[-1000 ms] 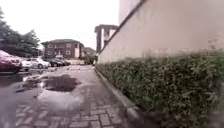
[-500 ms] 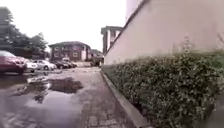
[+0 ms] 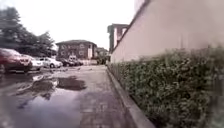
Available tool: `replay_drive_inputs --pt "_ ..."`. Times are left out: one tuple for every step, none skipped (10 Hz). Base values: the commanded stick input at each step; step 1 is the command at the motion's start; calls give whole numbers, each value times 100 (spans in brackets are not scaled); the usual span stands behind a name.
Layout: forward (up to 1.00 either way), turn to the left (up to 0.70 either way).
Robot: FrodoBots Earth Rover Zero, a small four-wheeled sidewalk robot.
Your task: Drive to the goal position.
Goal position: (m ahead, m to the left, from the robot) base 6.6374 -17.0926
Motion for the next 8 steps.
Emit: replay_drive_inputs --pt "69 7" --pt "69 3" --pt "69 3" --pt "69 3" --pt "69 3" --pt "69 3" --pt "69 3" --pt "69 3"
